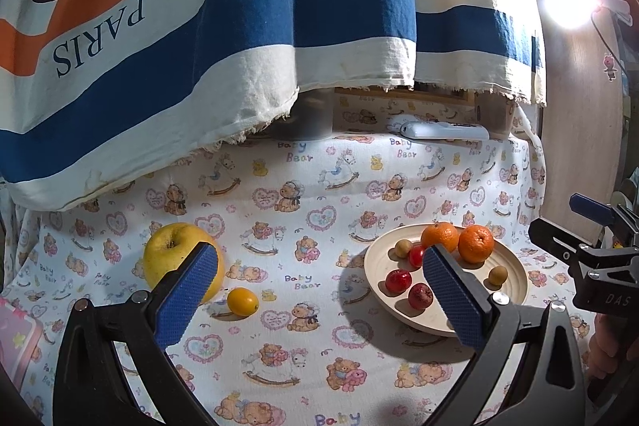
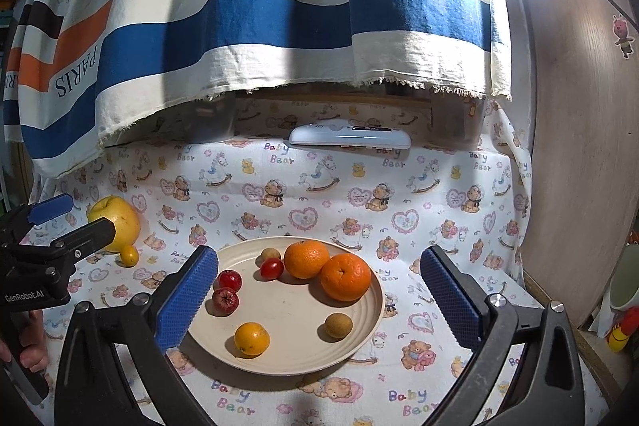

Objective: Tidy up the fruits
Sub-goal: 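Lift both open tools up and away from the plate, then move both open tools toward the yellow apple and small orange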

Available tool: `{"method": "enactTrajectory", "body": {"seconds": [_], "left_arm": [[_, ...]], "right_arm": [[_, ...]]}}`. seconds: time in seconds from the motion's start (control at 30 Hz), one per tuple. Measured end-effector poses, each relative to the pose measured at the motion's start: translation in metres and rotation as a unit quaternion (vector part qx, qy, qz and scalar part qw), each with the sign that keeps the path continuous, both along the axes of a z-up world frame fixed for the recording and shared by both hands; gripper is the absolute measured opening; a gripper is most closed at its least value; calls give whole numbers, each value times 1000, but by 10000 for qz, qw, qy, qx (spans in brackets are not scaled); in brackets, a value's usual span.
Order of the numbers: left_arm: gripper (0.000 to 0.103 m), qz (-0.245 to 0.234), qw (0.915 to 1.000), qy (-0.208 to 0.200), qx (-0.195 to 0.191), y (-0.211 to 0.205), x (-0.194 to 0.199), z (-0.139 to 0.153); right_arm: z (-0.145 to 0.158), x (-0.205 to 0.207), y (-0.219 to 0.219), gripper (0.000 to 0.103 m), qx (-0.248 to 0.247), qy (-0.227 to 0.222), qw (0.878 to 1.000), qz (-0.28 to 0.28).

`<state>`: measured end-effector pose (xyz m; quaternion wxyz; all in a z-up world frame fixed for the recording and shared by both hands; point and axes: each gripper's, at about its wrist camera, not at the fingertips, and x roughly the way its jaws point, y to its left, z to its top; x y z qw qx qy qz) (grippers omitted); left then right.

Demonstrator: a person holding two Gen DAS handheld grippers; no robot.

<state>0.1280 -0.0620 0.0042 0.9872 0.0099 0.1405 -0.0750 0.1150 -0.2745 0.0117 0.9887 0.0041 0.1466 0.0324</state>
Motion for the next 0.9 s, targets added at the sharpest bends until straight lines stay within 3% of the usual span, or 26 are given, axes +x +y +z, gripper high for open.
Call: {"method": "enactTrajectory", "body": {"seconds": [0.4,0.57,0.73,0.9], "left_arm": [[102,-24,10000,12,-4,0,0,0],[102,81,9994,312,139,4,10,-4],[102,120,9965,827,-96,27,23,1],[102,321,9953,873,271,57,27,12]], "right_arm": [[-1,0,0,102,3,4,10000,0],[-1,1,0,102,-1,12,10000,4],[-2,-1,1,102,-133,-33,9999,-51],[4,5,5,102,-315,41,9995,-89]]}}
